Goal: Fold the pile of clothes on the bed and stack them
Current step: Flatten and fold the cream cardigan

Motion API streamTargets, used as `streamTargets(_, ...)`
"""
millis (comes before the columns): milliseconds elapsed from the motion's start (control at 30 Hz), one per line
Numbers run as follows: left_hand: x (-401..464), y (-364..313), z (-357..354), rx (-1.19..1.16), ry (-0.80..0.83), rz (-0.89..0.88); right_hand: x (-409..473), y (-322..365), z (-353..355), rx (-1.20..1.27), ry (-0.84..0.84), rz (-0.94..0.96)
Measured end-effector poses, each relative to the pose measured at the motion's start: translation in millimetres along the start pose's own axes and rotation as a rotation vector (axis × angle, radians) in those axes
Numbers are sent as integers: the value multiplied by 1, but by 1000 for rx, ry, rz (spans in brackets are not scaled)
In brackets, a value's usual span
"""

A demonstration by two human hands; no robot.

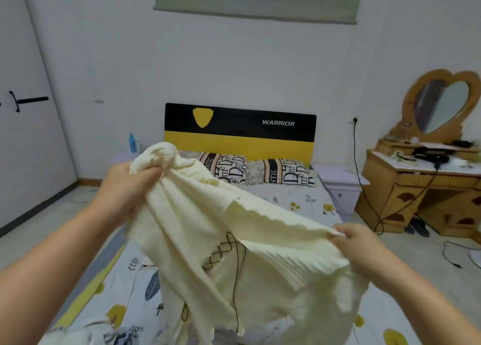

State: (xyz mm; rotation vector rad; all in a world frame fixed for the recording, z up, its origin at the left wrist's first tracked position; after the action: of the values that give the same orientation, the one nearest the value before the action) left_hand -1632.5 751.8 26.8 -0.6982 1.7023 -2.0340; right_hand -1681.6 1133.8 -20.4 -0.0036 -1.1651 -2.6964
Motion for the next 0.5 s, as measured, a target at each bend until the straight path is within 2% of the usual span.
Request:
streamTargets(67,0,4,7,174,10,-69,1,12,15,51,22,32)
streamTargets(167,0,13,6,360,51,-123,2,30,27,350,193,-3)
streamTargets(233,0,22,2,419,68,-58,2,33,32,549,363,-61)
streamTargets(300,0,32,-3,387,77,21,1,30,36,566,507,-95)
streamTargets(333,-1,35,-6,350,79,48,-1,26,35,475,562,-102)
streamTargets(400,-5,40,-10,229,119,123,-3,8,30,37,583,-58)
streamTargets(467,-9,45,-15,100,262,207,0,-7,28,-391,412,16)
streamTargets(500,-12,48,-18,84,349,232,2,-12,27,-483,288,51)
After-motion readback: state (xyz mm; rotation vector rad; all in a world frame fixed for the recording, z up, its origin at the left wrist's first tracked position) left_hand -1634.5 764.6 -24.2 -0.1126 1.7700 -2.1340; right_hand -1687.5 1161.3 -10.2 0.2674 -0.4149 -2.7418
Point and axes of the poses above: each hand's wrist, its own x-axis towards the middle knuckle, its own z-axis out of the back of the hand, y = z × x, the point moved 4 cm from there along x, towards the middle knuckle, and after that the axes turned 8 degrees about z, right-handed, at the moved point
